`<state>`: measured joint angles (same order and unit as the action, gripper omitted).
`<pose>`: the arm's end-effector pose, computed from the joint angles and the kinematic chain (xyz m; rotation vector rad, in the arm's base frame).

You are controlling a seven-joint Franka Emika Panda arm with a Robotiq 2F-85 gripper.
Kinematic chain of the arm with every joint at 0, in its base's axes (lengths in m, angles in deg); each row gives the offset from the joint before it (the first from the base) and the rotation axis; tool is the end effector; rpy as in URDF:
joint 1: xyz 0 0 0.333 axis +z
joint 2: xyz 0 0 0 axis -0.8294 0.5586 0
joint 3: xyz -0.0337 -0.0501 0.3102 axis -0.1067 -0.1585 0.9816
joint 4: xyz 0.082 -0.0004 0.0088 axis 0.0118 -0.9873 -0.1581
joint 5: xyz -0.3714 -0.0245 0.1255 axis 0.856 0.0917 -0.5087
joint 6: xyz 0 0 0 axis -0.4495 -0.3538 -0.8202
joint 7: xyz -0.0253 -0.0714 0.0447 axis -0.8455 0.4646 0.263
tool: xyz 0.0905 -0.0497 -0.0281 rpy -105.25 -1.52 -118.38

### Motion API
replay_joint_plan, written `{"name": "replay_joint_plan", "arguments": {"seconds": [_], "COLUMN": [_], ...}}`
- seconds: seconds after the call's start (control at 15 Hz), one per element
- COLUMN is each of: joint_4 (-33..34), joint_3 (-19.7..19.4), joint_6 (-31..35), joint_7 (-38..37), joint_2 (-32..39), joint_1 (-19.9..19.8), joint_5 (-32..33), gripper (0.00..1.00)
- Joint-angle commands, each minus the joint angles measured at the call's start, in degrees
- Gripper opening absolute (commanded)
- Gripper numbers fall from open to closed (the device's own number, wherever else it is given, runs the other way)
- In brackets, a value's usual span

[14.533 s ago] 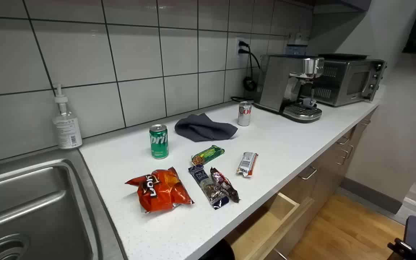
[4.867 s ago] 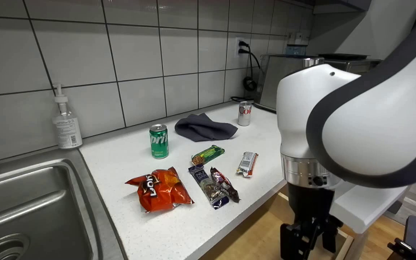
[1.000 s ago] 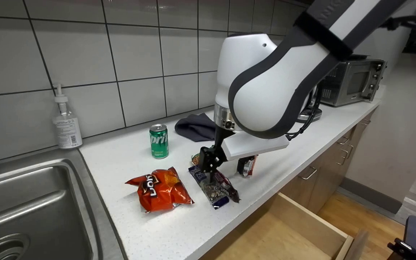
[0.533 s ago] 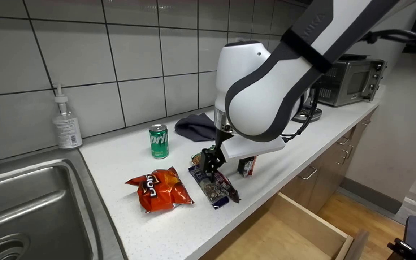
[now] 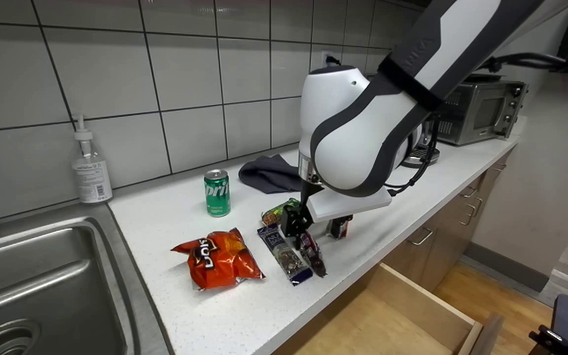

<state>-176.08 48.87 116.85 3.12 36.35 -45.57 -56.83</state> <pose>0.5736 0.0371 0.1986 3.0250 -0.4945 0.1333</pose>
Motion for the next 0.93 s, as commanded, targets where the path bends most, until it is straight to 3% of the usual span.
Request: {"name": "replay_joint_plan", "arguments": {"seconds": [0.0, 0.07, 0.13, 0.2, 0.73, 0.87], "joint_4": [2.16, 2.23, 2.28, 2.31, 2.74, 2.72], "joint_3": [-0.68, -0.56, -0.54, -0.49, -0.60, -0.60], "joint_6": [-2.25, -2.23, -2.10, -2.12, -1.98, -1.94], "joint_7": [-1.44, -1.28, -1.27, -1.21, -1.36, -1.28], "joint_2": [1.01, 1.02, 1.00, 0.96, 0.50, 0.68], "joint_1": [0.92, 0.88, 0.92, 0.93, 1.59, 1.45], "joint_5": [0.50, 0.35, 0.32, 0.26, 0.42, 0.29], "gripper": [1.00, 1.00, 0.75, 0.74, 0.12, 0.08]}}
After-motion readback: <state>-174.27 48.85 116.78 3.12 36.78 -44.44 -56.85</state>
